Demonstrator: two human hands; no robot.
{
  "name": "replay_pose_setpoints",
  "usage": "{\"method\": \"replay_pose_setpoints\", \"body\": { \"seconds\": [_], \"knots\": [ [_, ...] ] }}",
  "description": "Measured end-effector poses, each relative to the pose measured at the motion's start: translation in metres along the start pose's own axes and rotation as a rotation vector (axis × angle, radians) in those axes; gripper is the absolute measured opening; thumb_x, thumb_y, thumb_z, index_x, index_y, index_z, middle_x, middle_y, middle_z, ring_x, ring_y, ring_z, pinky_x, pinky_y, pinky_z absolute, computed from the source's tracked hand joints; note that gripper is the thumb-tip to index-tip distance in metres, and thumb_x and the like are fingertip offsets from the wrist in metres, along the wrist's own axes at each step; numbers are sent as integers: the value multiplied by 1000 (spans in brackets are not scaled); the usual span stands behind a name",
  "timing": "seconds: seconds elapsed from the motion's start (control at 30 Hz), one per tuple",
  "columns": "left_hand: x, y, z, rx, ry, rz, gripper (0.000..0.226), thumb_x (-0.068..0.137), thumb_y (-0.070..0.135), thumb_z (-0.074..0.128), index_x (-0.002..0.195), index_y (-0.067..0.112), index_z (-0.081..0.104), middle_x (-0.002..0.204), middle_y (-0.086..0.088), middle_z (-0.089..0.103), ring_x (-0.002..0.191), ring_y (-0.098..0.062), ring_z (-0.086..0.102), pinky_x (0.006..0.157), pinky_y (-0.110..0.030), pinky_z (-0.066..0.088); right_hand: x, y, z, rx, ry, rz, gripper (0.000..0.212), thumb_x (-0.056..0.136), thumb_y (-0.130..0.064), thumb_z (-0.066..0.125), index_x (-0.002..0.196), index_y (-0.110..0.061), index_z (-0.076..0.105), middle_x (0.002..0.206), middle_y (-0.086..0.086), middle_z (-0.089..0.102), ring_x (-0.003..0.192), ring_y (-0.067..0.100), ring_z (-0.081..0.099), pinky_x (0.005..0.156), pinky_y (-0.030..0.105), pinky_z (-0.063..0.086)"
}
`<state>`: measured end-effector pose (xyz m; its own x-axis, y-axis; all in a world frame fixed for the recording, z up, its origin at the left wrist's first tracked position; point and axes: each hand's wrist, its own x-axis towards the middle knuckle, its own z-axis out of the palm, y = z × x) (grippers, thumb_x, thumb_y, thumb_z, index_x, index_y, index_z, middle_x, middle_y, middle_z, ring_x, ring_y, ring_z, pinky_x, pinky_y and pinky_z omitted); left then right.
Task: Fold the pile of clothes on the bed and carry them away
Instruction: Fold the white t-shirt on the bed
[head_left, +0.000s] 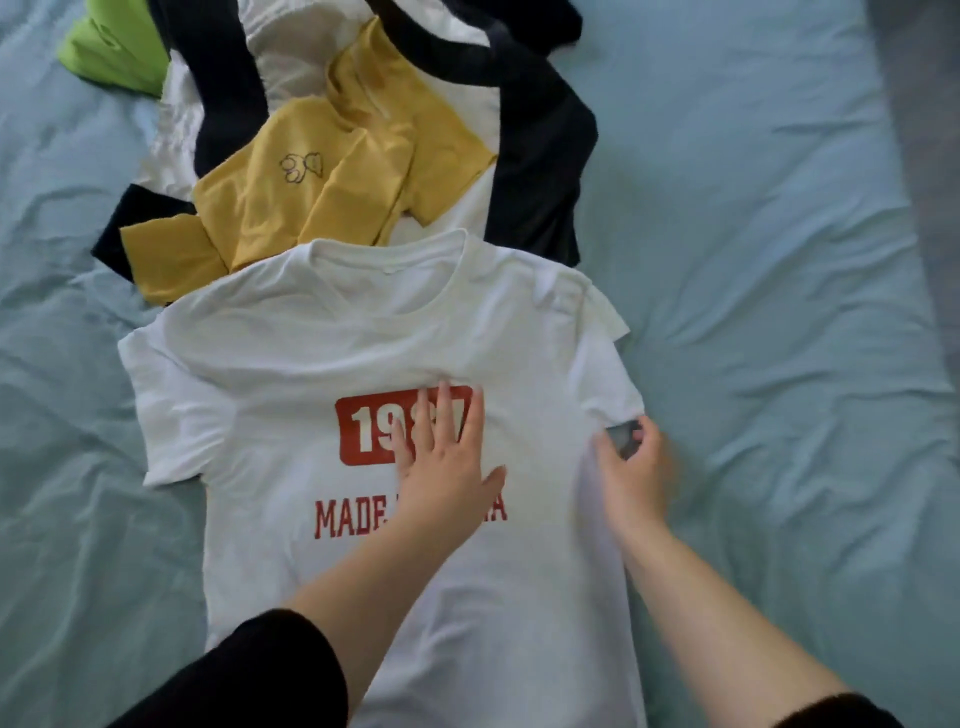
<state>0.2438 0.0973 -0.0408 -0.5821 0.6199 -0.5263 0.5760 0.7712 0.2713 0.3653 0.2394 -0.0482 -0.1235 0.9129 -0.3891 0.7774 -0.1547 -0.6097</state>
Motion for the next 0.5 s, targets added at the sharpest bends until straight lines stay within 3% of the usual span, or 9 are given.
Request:
{"method": "replay_pose_setpoints", "body": {
  "seconds": [0.07,0.17,0.2,0.3,0.4,0.5],
  "knots": [
    [15,16,6,75,-92,90,104,83,74,41,137,40,-41,144,1,-51,125,-28,-54,98,-56,-33,30,-5,-7,74,0,153,37,85,-30,67,111,-5,60,107,15,63,103,34,58,91,43,45],
    [28,26,16,157,-257,80,127,60,91,46,127,41,-51,131,3,-63,114,-30,-62,90,-62,-37,64,-16,-12,287,-154,253,26,86,-34,68,79,-10,62,88,12,67,88,31,65,81,44,54],
    [30,27,18,174,-283,55,131,55,94,45,125,41,-52,129,3,-64,113,-30,-63,90,-64,-36,72,-21,-13,379,-220,295,24,86,-34,70,77,-13,63,87,8,69,86,27,67,79,43,57],
    [35,29,19,186,-332,14,136,46,99,42,122,41,-54,128,3,-65,111,-31,-64,92,-68,-33,97,-37,-16,613,-492,501,26,85,-41,69,90,-16,64,79,0,72,68,14,70,52,28,57],
    [36,32,18,202,-362,-5,136,46,99,42,121,40,-55,127,2,-66,111,-32,-64,92,-69,-33,118,-54,-11,662,-701,549,34,85,-46,67,92,-13,65,83,4,73,72,17,71,59,29,58],
    [37,34,18,214,-385,-32,137,49,98,45,119,40,-56,126,2,-67,111,-32,-64,92,-69,-33,129,-66,-1,608,-774,482,29,82,-42,72,89,-14,69,78,3,74,72,17,71,68,31,57]
  ]
}}
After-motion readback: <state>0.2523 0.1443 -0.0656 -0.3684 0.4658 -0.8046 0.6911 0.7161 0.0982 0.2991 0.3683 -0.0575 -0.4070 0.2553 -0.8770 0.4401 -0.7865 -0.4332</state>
